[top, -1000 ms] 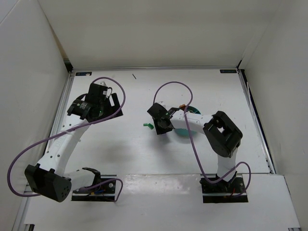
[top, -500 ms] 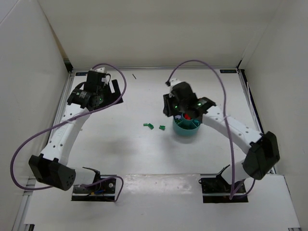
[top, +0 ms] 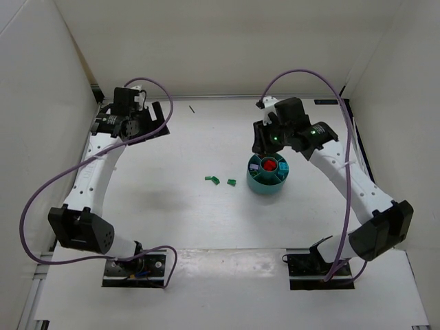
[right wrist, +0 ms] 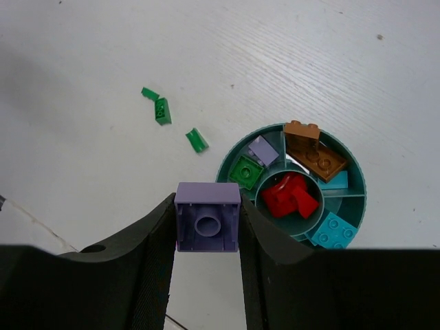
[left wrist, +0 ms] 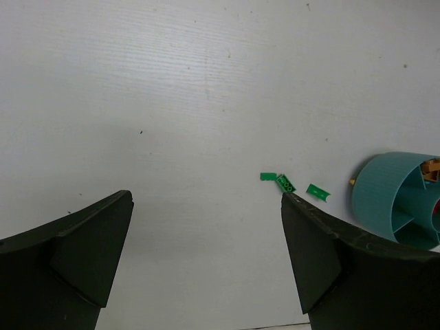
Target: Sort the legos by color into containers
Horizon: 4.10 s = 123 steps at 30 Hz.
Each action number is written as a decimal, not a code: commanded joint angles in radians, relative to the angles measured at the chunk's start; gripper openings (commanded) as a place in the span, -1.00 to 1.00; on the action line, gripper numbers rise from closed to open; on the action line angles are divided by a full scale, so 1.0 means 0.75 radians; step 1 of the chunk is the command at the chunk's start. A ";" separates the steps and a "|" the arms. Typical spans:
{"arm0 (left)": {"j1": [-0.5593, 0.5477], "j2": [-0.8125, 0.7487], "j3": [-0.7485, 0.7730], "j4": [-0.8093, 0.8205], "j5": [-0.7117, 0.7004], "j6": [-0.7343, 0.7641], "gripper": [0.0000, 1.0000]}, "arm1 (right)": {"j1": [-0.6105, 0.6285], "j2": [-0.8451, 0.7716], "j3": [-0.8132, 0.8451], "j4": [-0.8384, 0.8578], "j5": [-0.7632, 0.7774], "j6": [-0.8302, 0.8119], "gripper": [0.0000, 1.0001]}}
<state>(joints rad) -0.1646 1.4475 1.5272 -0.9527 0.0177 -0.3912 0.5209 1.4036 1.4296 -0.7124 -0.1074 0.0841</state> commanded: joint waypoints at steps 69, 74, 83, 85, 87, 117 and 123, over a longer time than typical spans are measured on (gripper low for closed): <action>-0.124 -0.032 -0.359 0.156 0.201 -0.008 0.99 | 0.332 0.043 -0.178 0.244 0.020 -0.431 0.15; -0.149 -0.101 -0.435 0.078 0.171 -0.092 0.99 | 0.391 0.172 -0.129 0.315 0.017 -0.407 0.12; -0.169 -0.171 -0.553 0.045 0.126 -0.168 0.99 | 0.434 0.421 -0.033 0.408 0.016 -0.415 0.12; -0.167 -0.187 -0.580 0.037 0.109 -0.172 0.99 | 0.432 0.472 -0.029 0.457 0.012 -0.423 0.12; -0.171 -0.226 -0.613 0.027 0.081 -0.184 0.99 | 0.422 0.550 0.008 0.483 0.018 -0.421 0.12; -0.167 -0.417 -0.672 -0.110 -0.052 -0.190 0.99 | 0.479 0.849 -0.016 0.553 0.219 -0.294 -0.21; -0.167 -0.427 -0.672 -0.114 -0.058 -0.194 0.99 | 0.492 0.834 -0.031 0.533 0.225 -0.249 -0.25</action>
<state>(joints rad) -0.2874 1.1625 1.0199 -1.0332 -0.0097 -0.5392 0.8860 2.0319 1.4113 -0.3283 0.0452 -0.1299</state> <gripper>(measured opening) 0.995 0.379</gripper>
